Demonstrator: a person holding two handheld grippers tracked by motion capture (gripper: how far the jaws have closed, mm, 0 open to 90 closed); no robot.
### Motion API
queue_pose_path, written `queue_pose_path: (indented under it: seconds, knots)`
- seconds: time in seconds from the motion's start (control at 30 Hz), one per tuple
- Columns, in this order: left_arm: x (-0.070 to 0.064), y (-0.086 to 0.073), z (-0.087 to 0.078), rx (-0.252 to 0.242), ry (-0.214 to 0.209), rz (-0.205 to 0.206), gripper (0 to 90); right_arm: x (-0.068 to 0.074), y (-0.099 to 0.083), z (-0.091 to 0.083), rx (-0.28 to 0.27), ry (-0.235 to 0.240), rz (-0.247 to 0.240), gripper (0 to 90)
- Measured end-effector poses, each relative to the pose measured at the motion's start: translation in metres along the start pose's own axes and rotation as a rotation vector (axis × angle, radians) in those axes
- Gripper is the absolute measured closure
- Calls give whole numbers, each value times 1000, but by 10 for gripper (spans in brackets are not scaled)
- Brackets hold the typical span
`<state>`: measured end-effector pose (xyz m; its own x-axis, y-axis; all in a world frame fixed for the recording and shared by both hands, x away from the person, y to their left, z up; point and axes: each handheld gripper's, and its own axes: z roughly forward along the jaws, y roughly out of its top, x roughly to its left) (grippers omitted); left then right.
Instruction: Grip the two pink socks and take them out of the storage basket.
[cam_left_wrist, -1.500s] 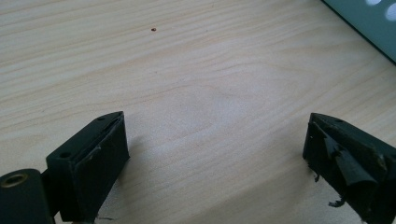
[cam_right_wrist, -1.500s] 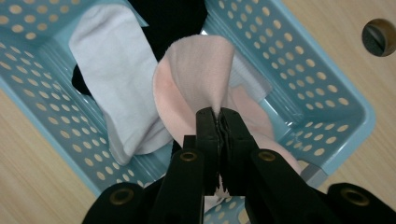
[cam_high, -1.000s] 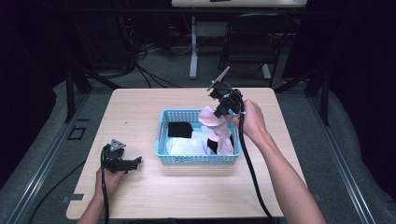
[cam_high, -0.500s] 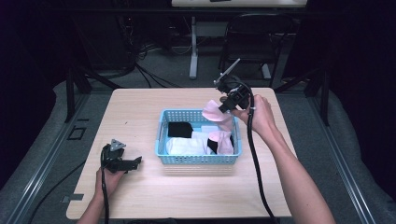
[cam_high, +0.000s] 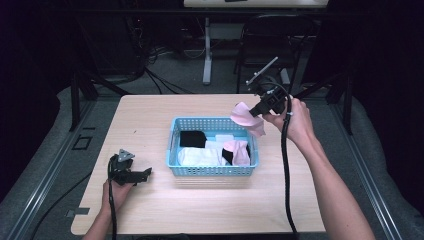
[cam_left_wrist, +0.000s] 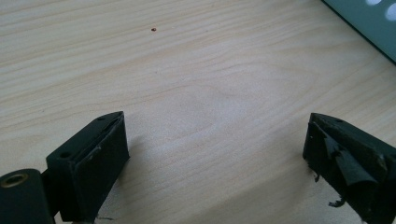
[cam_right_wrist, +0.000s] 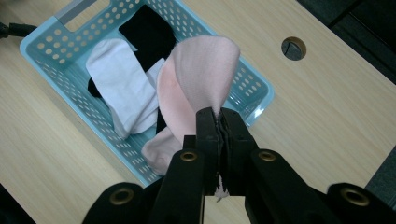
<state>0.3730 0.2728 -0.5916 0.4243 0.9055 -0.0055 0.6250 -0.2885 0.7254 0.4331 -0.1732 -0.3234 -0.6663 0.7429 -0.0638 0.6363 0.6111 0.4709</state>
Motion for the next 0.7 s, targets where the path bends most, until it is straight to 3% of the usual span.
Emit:
queue_pose_path:
  seconds: [0.7]
  knots:
    - [0, 0, 0, -1, 1, -1, 65, -41, -51, -25, -5, -59, 101, 873]
